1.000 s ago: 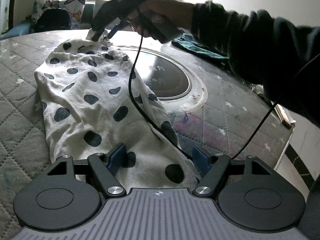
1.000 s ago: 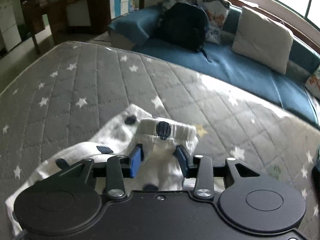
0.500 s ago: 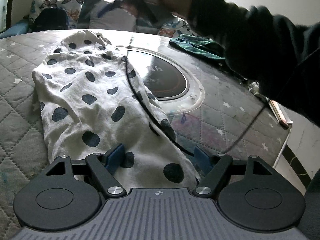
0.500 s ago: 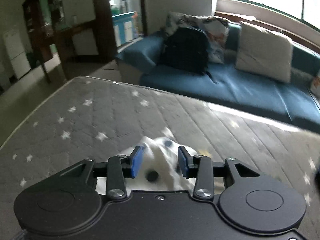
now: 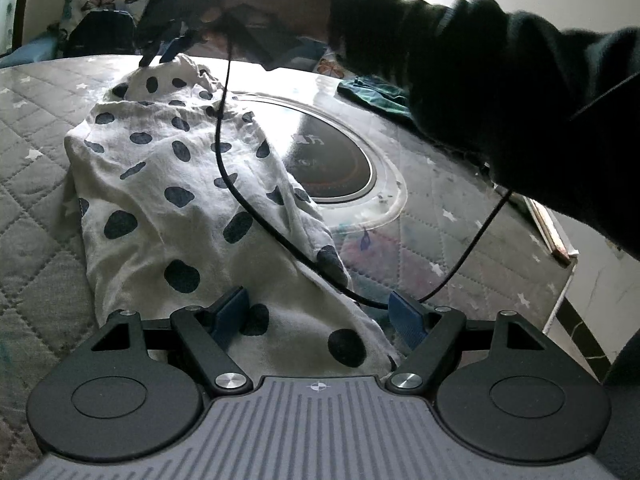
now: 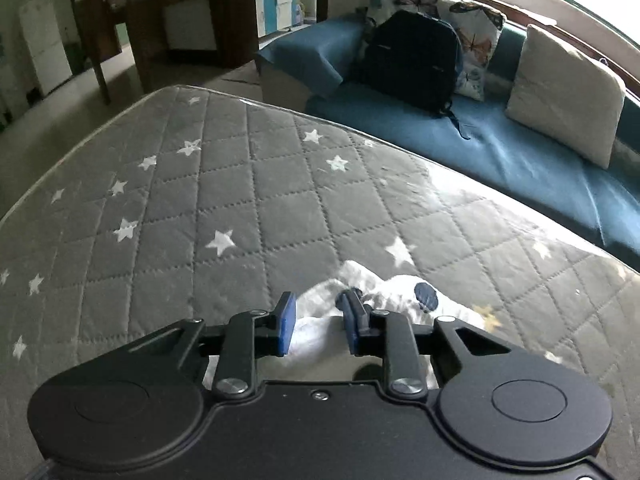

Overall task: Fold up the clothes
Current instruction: 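Grasp the elastic waistband with the right gripper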

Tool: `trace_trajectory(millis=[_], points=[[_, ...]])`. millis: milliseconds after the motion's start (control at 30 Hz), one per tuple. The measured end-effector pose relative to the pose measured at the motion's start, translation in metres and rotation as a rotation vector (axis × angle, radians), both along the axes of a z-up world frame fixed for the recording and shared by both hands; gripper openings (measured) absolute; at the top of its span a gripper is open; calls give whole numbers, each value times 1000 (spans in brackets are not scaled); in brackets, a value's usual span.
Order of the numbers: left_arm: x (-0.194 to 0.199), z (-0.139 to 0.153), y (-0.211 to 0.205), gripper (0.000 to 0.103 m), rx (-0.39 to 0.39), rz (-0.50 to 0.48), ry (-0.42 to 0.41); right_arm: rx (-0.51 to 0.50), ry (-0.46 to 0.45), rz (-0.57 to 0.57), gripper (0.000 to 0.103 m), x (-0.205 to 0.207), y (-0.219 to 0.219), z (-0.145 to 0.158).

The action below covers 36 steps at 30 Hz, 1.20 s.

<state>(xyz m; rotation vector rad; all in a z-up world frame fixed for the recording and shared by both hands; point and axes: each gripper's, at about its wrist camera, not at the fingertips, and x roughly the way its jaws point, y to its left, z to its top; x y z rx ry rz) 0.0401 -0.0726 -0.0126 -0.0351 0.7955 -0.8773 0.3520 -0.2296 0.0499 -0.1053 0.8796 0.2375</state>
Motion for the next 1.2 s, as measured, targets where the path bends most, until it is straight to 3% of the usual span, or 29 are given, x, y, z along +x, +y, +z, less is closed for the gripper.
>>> trace_trajectory(millis=[267, 467, 533, 600, 767, 867, 1033, 1200], points=[[-2, 0, 1, 78, -5, 6, -6, 60, 17, -43, 28, -32, -30, -19], [-2, 0, 2, 79, -4, -1, -4, 131, -25, -73, 28, -45, -44, -27], [-3, 0, 1, 79, -4, 2, -5, 128, -33, -94, 22, -44, -45, -27], [-3, 0, 2, 79, -4, 3, -8, 95, -48, -103, 11, -45, -42, -27], [-4, 0, 1, 79, 0, 2, -10, 52, -73, -104, 3, -38, -32, -24], [-4, -1, 2, 79, -7, 4, -4, 34, -69, -80, 5, -31, -28, -25], [-4, -1, 3, 79, -11, 0, -2, -118, -151, -4, 7, -36, -12, -18], [-4, -1, 2, 79, -10, 6, -2, -192, -134, 42, 23, -19, 1, -18]])
